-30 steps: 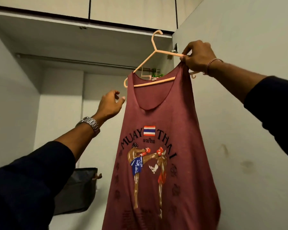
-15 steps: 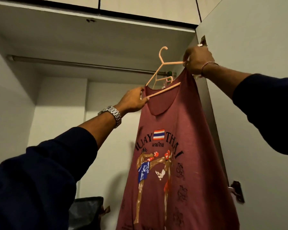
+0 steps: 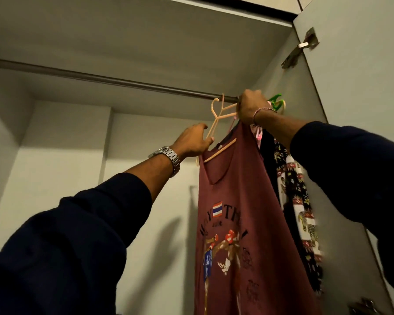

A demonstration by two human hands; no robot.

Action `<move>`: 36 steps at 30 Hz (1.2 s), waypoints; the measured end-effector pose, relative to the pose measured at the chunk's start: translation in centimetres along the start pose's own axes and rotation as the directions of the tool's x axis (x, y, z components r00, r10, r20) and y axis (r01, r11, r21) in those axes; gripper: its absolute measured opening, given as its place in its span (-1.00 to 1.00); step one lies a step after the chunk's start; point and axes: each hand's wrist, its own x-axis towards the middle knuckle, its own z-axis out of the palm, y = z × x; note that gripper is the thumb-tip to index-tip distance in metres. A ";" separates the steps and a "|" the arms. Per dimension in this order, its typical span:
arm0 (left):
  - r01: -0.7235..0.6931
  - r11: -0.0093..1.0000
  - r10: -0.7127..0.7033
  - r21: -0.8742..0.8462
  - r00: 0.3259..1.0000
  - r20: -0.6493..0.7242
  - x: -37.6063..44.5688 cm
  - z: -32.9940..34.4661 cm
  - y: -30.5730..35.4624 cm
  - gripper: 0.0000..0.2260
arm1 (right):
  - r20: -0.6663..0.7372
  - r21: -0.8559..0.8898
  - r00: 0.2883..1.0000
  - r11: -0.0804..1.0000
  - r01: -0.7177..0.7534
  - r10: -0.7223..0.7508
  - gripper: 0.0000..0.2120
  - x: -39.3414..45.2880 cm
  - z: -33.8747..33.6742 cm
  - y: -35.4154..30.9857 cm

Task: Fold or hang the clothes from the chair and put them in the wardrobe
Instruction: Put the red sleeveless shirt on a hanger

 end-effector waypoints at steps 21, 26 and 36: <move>-0.010 0.997 0.012 0.078 1.000 -0.022 10.1 3.9 -5.6 -0.46 | -0.032 0.138 0.997 0.988 -0.068 0.074 -0.69 10.4 6.6 -0.8; -0.005 0.998 0.007 0.067 1.000 -0.028 10.1 3.7 -5.9 -0.48 | -0.088 0.169 0.992 0.983 -0.072 0.087 -0.73 10.8 5.3 -0.8; -0.016 0.998 0.016 0.062 1.000 0.002 8.4 4.2 -5.8 -0.46 | -0.067 0.147 0.987 0.980 -0.134 0.145 -0.75 8.0 4.3 0.7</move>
